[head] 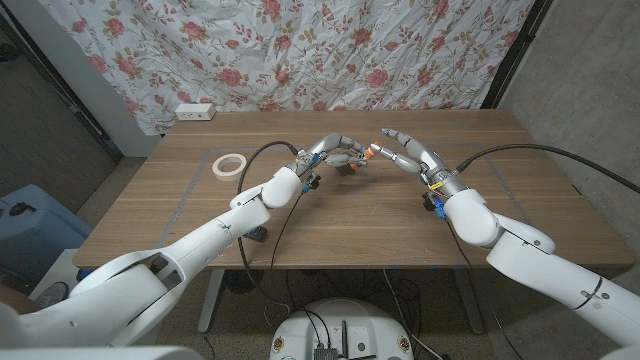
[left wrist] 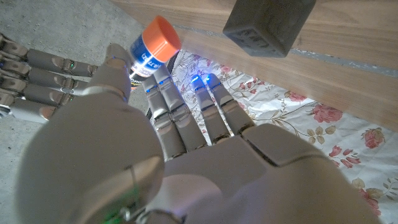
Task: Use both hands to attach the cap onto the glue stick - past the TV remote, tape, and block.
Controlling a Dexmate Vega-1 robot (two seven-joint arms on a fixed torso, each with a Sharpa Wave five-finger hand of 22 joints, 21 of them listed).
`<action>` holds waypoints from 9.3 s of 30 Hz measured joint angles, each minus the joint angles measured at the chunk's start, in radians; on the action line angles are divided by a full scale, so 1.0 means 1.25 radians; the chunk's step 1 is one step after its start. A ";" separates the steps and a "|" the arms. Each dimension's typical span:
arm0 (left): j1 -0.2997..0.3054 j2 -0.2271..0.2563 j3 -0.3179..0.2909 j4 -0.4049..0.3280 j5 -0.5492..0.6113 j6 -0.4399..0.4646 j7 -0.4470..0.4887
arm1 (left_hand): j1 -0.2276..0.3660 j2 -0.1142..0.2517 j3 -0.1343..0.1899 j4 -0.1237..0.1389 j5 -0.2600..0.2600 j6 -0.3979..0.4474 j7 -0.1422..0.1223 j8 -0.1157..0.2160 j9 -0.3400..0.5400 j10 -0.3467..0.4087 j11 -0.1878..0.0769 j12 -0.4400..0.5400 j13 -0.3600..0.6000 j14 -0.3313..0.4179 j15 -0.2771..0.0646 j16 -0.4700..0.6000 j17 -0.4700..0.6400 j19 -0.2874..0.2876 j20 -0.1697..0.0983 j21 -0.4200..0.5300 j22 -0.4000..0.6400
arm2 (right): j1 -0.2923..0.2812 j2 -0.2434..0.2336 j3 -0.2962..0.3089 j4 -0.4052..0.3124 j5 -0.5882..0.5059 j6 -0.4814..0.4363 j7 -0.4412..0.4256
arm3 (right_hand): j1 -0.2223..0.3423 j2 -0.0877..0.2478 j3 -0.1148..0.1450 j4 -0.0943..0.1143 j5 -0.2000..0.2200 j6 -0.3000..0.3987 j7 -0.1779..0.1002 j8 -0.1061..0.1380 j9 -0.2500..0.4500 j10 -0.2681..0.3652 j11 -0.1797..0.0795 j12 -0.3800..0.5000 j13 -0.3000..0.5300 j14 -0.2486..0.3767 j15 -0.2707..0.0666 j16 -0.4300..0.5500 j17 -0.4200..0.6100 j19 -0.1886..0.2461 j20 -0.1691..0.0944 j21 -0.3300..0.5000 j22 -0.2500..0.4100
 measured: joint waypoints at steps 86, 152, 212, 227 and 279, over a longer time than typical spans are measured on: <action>0.028 0.016 -0.016 -0.032 0.017 0.004 0.029 | 0.000 0.000 0.007 -0.007 -0.002 0.000 0.000 -0.002 0.000 0.006 0.006 0.004 0.001 0.009 -0.003 0.000 0.002 0.000 0.000 0.000 0.000 | -0.010 0.048 -0.039 0.022 -0.104 0.005 0.008 | -0.035 0.020 -0.004 0.004 -0.021 0.084 0.015 0.013 -0.002 0.055 -0.011 0.010 -0.002 0.019 -0.027 0.012 -0.015 0.021 -0.008 0.009 0.000; 0.022 0.007 -0.012 -0.027 0.031 0.015 0.062 | 0.023 -0.023 0.015 -0.015 -0.003 0.063 0.063 -0.001 0.000 0.040 0.040 0.020 0.000 0.060 -0.009 0.006 0.005 0.004 -0.016 0.000 0.000 | 0.047 0.015 -0.082 0.021 -0.124 -0.011 0.106 | -0.045 0.031 -0.008 -0.004 -0.027 0.161 0.007 0.018 -0.002 0.125 -0.021 0.018 -0.002 0.041 -0.034 0.025 -0.026 0.035 -0.011 0.009 0.000; 0.014 0.008 -0.008 -0.027 0.036 0.023 0.062 | 0.030 -0.030 0.008 -0.008 -0.006 0.074 0.074 0.001 0.000 0.047 0.047 0.016 0.001 0.073 -0.013 0.006 0.005 0.001 -0.019 0.000 0.000 | 0.056 0.014 -0.066 0.035 -0.086 -0.015 0.102 | -0.055 0.040 -0.006 -0.016 -0.027 0.169 0.007 0.008 -0.002 0.134 -0.011 0.009 0.004 0.059 -0.036 0.031 -0.030 0.049 -0.003 0.009 0.000; 0.020 0.014 -0.013 -0.037 0.035 0.040 0.067 | 0.030 -0.030 0.004 -0.004 -0.005 0.057 0.057 0.002 0.000 0.035 0.035 0.010 0.004 0.073 -0.013 0.000 0.003 -0.002 -0.022 0.000 0.000 | 0.058 0.013 -0.052 0.044 -0.076 -0.009 0.090 | -0.055 0.040 -0.008 -0.018 -0.027 0.166 0.004 0.005 -0.002 0.133 -0.010 0.009 0.004 0.059 -0.036 0.031 -0.030 0.052 0.000 0.009 0.000; 0.040 0.118 -0.039 -0.183 0.063 0.120 -0.018 | 0.028 -0.028 -0.009 0.009 -0.006 0.041 0.041 0.002 0.000 0.025 0.017 0.004 0.004 0.045 -0.005 -0.009 0.000 -0.028 -0.016 0.000 0.000 | 0.044 0.016 0.042 0.117 0.037 0.109 0.044 | -0.063 0.049 -0.008 -0.026 -0.027 0.136 0.008 -0.003 0.004 0.101 0.013 0.003 0.004 0.059 -0.036 0.031 -0.028 0.063 0.000 0.009 0.000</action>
